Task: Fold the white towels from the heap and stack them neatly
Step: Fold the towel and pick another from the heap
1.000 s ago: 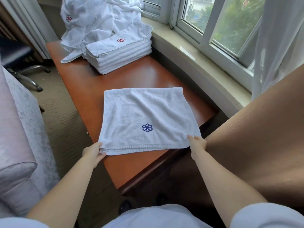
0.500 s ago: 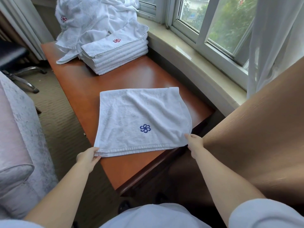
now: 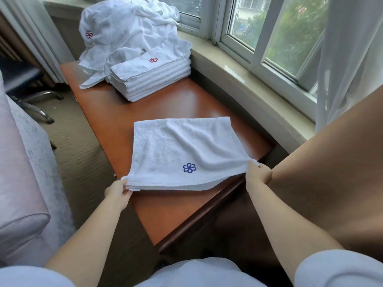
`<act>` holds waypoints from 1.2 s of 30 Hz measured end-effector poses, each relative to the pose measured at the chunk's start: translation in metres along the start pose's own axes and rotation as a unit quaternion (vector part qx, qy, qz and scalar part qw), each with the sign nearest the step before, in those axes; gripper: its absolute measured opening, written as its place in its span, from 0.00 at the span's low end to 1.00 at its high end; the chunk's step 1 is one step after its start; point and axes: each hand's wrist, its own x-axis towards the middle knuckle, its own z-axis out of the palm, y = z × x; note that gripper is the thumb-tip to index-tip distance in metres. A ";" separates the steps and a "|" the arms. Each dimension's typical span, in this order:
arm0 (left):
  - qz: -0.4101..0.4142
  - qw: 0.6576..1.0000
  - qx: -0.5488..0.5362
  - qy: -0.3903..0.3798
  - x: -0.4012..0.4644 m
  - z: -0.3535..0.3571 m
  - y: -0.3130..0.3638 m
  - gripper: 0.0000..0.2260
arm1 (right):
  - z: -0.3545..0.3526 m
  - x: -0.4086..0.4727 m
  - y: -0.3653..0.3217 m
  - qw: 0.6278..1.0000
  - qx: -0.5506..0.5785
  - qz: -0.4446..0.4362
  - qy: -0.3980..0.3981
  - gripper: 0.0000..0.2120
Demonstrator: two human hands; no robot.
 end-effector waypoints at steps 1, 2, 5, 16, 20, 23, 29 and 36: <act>0.003 0.998 -0.046 -0.032 -0.002 0.003 0.014 0.10 | 0.001 -0.003 -0.014 0.999 0.034 -0.002 0.012 0.13; 0.010 0.995 -0.086 -0.055 -0.004 0.008 0.030 0.07 | 0.003 -0.007 -0.029 0.997 0.069 -0.003 0.022 0.11; 0.042 0.977 -0.183 -0.100 -0.024 0.033 0.076 0.08 | 0.011 -0.025 -0.075 0.982 0.189 0.014 0.026 0.09; 0.055 0.891 -0.347 -0.288 -0.084 0.069 0.204 0.08 | 0.010 -0.079 -0.195 0.884 0.462 -0.018 0.071 0.07; -0.019 0.919 -0.309 -0.246 -0.070 0.082 0.212 0.10 | 0.022 -0.084 -0.193 0.903 0.421 -0.010 0.087 0.07; -0.049 0.944 -0.255 -0.203 -0.054 0.094 0.210 0.11 | 0.036 -0.074 -0.188 0.916 0.390 0.024 0.092 0.11; -0.041 0.952 -0.262 -0.151 -0.031 0.135 0.215 0.11 | 0.069 -0.035 -0.201 0.925 0.362 0.100 0.062 0.09; 0.114 0.886 -0.343 -0.289 -0.052 0.195 0.286 0.07 | 0.099 -0.027 -0.315 0.910 0.414 -0.015 -0.002 0.09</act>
